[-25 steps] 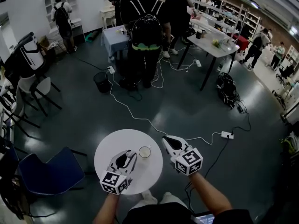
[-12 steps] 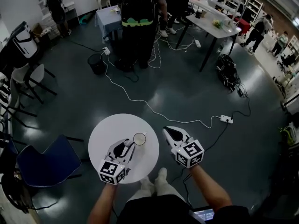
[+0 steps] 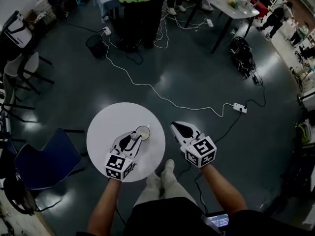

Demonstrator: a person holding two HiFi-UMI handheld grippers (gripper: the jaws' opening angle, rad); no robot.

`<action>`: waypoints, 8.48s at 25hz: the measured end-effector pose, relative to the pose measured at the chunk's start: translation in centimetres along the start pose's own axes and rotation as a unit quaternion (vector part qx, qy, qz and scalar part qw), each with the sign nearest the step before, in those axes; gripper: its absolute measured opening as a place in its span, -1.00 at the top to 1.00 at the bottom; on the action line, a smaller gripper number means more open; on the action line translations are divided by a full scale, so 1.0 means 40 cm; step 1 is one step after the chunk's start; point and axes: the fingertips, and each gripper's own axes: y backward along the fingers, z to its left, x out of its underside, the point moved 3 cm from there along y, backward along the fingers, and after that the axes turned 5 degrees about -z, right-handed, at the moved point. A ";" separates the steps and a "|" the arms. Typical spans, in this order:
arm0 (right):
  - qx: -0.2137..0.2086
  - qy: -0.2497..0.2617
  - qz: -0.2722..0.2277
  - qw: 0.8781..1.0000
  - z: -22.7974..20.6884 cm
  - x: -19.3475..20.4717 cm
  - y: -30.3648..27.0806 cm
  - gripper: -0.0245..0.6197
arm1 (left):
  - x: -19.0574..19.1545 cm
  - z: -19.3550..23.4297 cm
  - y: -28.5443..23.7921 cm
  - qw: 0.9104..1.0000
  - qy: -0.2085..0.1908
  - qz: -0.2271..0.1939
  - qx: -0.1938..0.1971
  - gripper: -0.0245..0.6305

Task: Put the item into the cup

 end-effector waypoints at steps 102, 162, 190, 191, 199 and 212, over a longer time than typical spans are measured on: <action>-0.035 0.101 -0.086 0.991 0.469 -0.325 0.170 0.87 | -0.298 -0.131 0.504 0.990 -0.054 -0.122 -0.045 0.87; -0.090 0.098 -0.109 0.985 0.408 -0.218 0.837 0.87 | -0.242 -0.829 0.579 0.981 -0.037 -0.156 -0.107 0.87; -0.133 0.096 -0.110 0.980 0.412 -0.134 1.041 0.87 | -0.156 -1.075 0.637 0.975 -0.034 -0.154 -0.155 0.88; -0.135 0.097 -0.111 0.980 0.419 -0.138 1.041 0.87 | -0.154 -1.075 0.647 0.975 -0.033 -0.154 -0.157 0.88; -0.140 0.098 -0.115 0.979 0.481 -0.131 1.056 0.87 | -0.142 -1.081 0.709 0.973 -0.032 -0.161 -0.162 0.88; -0.132 0.086 -0.121 0.980 0.610 -0.116 1.089 0.87 | -0.136 -1.086 0.823 0.975 -0.031 -0.165 -0.149 0.87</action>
